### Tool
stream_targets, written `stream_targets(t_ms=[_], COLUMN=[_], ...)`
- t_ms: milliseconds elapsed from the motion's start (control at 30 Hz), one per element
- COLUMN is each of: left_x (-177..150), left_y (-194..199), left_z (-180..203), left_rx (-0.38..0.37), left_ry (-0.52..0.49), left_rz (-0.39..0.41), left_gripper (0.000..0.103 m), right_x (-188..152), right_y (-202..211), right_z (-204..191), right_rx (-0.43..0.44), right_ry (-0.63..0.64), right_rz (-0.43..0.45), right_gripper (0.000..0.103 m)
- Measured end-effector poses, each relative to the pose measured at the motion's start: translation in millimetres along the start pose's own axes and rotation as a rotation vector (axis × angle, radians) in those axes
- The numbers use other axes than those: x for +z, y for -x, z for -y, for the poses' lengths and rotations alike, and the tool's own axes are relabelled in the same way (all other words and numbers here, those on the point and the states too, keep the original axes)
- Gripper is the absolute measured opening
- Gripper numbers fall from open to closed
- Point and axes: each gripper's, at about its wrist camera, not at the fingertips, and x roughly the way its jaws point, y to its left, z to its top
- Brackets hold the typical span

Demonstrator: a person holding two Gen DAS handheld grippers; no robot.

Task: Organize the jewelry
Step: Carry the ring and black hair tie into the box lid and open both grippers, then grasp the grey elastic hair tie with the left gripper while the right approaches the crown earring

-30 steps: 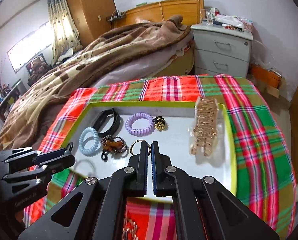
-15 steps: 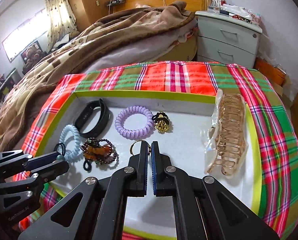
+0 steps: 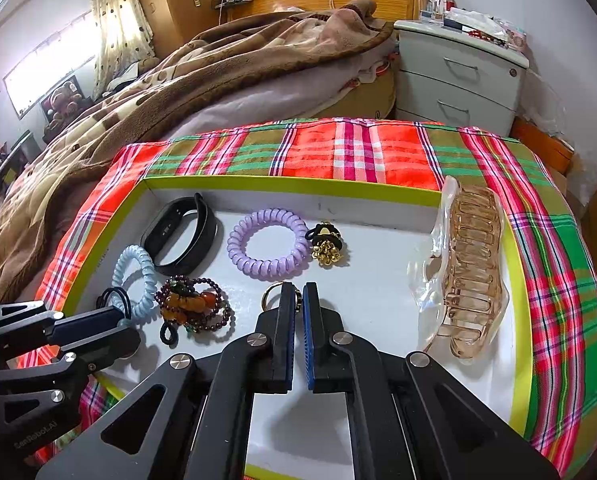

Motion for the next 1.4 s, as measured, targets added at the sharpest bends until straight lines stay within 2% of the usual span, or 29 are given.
stream_targets(t_ms=[133,233,467,633,833,933,967,1200,1400], left_x=[0,0,-2,-9,-22,-29,-32,-53,-65], left_y=[0,1,10,31,52,59,61,55,40], left_z=[-1,0,1,2,9,13,15,34,50], left_rx=[-0.003,-0.005,-0.017,-0.036,-0.059,-0.070,-0.081,-0.143,-0.155], left_ry=[0.004,0.004,0.011,0.024,0.016,0.014,0.009,-0.037,-0.066], left_rz=[0.000,0.000,0.018,0.055,0.086,0.094,0.096,0.045,-0.015], left_gripper=[0.024,0.029,0.035,0.040,0.040,0.041,0.041,0.044,0.044], right_x=[1,2,-1,-8,-24,-34,-38,-66,-87], right_y=[1,5,22,44,65,74,78,98,108], right_z=[1,0,0,1,0,0,0,7,18], right_rx=[0.002,0.008,0.020,0.034,0.042,0.050,0.053,0.053,0.048], right_ry=[-0.005,-0.005,-0.013,-0.016,-0.016,-0.022,-0.024,-0.053,-0.088], right_rz=[0.005,0.016,0.044,0.079,0.099,0.108,0.112,0.122,0.117], right_gripper=[0.007,0.015,0.015,0.016,0.017,0.023,0.027,0.030,0.030])
